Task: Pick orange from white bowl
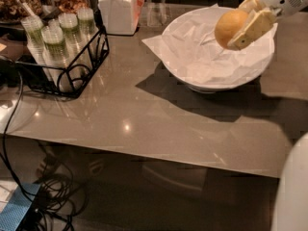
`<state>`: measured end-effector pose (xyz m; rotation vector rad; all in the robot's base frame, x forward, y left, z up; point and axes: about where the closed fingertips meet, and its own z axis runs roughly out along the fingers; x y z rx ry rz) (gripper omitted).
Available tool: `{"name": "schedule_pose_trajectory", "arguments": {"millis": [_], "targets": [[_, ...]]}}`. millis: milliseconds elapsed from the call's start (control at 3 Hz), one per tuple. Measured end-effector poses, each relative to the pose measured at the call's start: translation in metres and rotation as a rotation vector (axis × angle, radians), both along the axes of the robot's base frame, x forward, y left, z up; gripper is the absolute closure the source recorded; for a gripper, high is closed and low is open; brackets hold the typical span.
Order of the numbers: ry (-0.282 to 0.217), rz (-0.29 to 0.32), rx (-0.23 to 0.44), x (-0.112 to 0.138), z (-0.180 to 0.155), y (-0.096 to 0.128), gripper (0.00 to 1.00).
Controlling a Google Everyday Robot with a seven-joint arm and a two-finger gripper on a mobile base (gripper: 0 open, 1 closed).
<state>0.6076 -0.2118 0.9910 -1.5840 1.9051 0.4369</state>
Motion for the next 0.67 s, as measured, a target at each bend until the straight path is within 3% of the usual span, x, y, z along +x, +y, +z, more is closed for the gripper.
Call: {"name": "schedule_pose_trajectory", "arguments": {"millis": [333, 667], "targets": [[0.065, -0.036, 0.098, -0.0219, -0.0217, -0.0174, 1.00], [0.064, -0.049, 0.102, -0.0176, -0.0271, -0.0177, 1.00]]}}
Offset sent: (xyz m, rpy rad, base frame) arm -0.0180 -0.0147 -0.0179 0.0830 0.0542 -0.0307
